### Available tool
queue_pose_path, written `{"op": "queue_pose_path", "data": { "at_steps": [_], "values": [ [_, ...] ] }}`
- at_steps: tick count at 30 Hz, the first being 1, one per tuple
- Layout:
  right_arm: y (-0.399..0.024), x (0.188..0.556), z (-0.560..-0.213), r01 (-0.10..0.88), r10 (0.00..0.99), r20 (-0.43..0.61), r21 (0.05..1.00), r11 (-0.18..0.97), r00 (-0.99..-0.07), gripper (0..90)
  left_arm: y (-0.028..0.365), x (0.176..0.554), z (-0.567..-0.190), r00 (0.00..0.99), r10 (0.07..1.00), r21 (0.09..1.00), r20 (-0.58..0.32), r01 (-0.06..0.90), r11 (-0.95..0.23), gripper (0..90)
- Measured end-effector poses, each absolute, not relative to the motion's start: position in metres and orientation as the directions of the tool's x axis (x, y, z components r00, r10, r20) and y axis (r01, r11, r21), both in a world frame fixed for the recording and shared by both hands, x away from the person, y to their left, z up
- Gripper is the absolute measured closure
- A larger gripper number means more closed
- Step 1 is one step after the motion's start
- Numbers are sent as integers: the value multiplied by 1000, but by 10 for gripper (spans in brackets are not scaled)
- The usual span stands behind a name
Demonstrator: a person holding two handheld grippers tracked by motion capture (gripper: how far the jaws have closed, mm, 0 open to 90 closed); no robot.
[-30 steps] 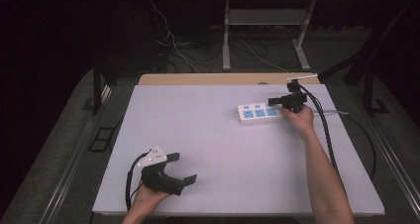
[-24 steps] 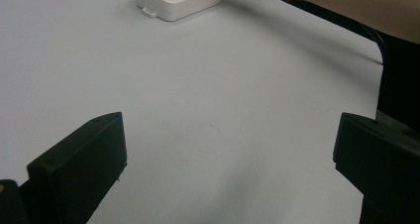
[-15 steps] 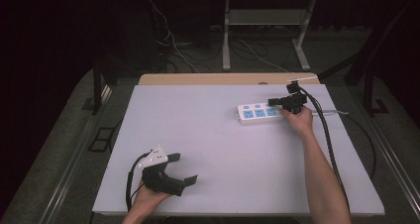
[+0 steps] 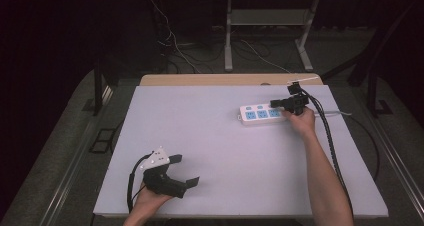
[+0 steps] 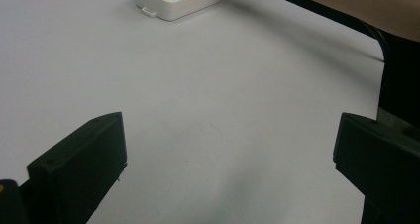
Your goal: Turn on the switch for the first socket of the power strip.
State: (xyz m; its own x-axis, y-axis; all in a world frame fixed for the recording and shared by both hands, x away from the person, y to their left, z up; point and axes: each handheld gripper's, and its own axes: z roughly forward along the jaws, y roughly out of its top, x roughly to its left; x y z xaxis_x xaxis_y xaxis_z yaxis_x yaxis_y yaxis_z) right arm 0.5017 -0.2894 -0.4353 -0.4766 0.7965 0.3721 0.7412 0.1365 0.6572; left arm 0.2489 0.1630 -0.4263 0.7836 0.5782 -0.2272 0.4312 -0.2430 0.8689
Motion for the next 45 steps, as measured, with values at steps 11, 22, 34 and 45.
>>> {"op": "queue_pose_path", "data": {
  "at_steps": [11, 22, 34, 45],
  "values": [
    [-288, 502, -433, 755, 805, 379, 643, 125, -456, 900, 161, 251, -428, 786, 572, 864, -236, 439, -247, 0],
    [-280, 496, -418, 727, 798, 358, 672, 139, -484, 900, 161, 250, -427, 784, 575, 865, -234, 438, -244, 0],
    [-282, 479, -395, 708, 795, 323, 683, 179, -514, 900, 161, 249, -427, 785, 574, 866, -235, 437, -242, 0],
    [-293, 454, -363, 694, 802, 324, 704, 150, -502, 823, 161, 248, -427, 784, 575, 869, -235, 435, -238, 0]
  ]
}}
